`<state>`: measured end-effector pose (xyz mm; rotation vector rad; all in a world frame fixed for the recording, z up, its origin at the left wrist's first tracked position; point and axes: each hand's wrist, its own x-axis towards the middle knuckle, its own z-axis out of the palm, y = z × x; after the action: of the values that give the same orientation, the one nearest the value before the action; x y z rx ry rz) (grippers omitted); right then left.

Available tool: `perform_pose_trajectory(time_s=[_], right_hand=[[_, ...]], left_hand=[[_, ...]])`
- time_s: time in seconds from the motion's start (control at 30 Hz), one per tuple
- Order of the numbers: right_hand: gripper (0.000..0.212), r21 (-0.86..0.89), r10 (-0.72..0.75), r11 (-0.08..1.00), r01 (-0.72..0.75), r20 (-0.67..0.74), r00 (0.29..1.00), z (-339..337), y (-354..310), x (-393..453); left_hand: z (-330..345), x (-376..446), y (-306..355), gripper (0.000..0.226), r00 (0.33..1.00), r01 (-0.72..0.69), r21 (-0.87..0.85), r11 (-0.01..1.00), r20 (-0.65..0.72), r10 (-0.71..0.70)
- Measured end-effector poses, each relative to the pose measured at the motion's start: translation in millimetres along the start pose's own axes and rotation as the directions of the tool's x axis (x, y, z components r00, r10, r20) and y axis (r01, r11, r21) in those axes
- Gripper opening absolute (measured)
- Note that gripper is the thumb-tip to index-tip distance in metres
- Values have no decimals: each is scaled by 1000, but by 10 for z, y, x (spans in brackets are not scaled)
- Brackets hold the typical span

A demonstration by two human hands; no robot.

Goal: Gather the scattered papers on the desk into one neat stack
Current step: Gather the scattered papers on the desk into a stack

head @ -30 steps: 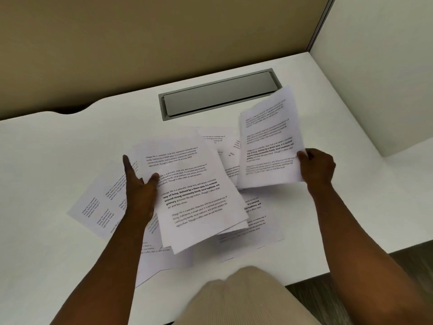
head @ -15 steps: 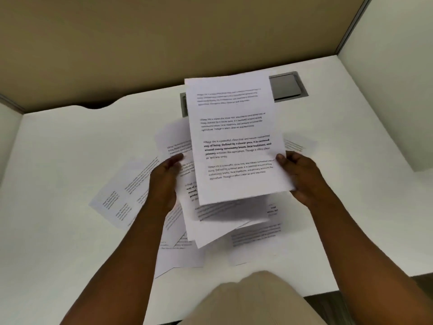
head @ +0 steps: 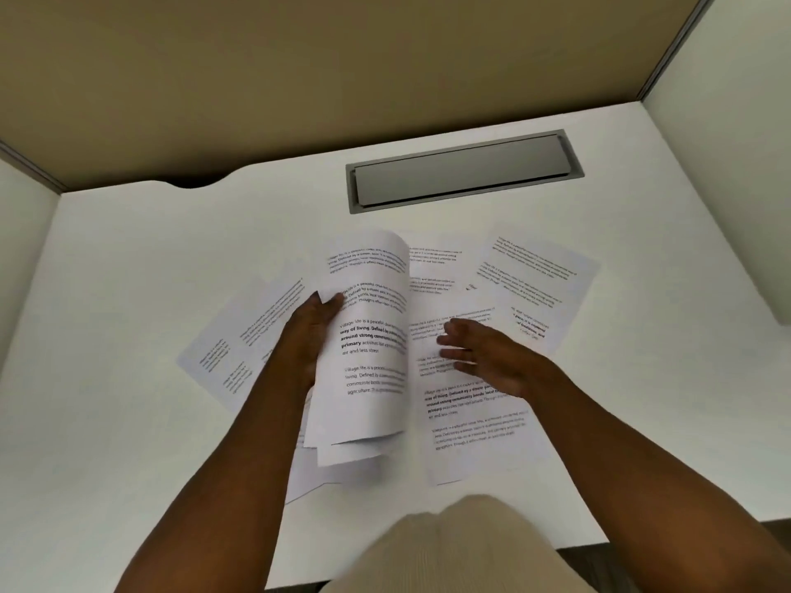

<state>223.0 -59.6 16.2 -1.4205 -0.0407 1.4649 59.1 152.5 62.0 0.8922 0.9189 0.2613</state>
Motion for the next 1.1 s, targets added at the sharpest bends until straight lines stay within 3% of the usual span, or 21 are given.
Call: perform_pose_trajectory(time_s=[0.07, 0.17, 0.23, 0.3, 0.37, 0.47, 0.57, 0.63, 0.7, 0.8, 0.87, 0.97, 1.1], right_hand=[[55, -39, 31, 999, -29, 39, 999, 102, 4, 67], [55, -83, 70, 994, -71, -17, 997, 267, 74, 171], [56, -94, 67, 993, -71, -47, 997, 357, 135, 221], [52, -70, 42, 997, -46, -61, 997, 425, 174, 246], [48, 13, 21, 1000, -21, -29, 999, 467, 158, 267], [48, 248, 3, 969, -22, 77, 997, 481, 77, 264], [40, 401, -76, 916, 32, 93, 993, 434, -88, 245], [25, 325, -174, 929, 178, -43, 984, 371, -251, 234], [22, 131, -291, 939, 319, -196, 937, 319, -445, 178], [30, -158, -474, 881, 447, -263, 841, 337, -667, 35], [37, -235, -570, 821, 521, -280, 772, 413, -760, -73], [37, -280, -633, 773, 569, -287, 719, 498, -777, -94], [40, -349, -597, 792, 501, -270, 755, 549, -653, 25]], left_hand=[[-25, -5, 6, 35, 998, 30, 35, 999, -55, -28], [-123, -20, -20, 46, 971, 147, -20, 989, -189, -148], [-126, -97, -22, 36, 960, 212, -86, 973, -166, -224], [-79, -187, 20, 11, 975, 192, -123, 974, -85, -204], [-54, -221, 85, 12, 988, 151, -117, 982, -6, -152], [-43, -238, 181, 41, 987, 133, -94, 987, 99, -124], [-25, -212, 267, 26, 1000, -6, 27, 1000, 14, 5], [-50, -182, 344, 28, 992, -115, 145, 983, -33, 120], [-73, -174, 404, 31, 972, -200, 244, 949, -74, 224], [8, -229, 442, 28, 908, -364, 326, 873, -85, 410], [113, -278, 444, 32, 856, -466, 357, 810, -50, 515], [183, -230, 357, 37, 834, -489, 397, 777, -48, 549], [173, -60, 209, 44, 879, -390, 400, 830, -106, 464]])
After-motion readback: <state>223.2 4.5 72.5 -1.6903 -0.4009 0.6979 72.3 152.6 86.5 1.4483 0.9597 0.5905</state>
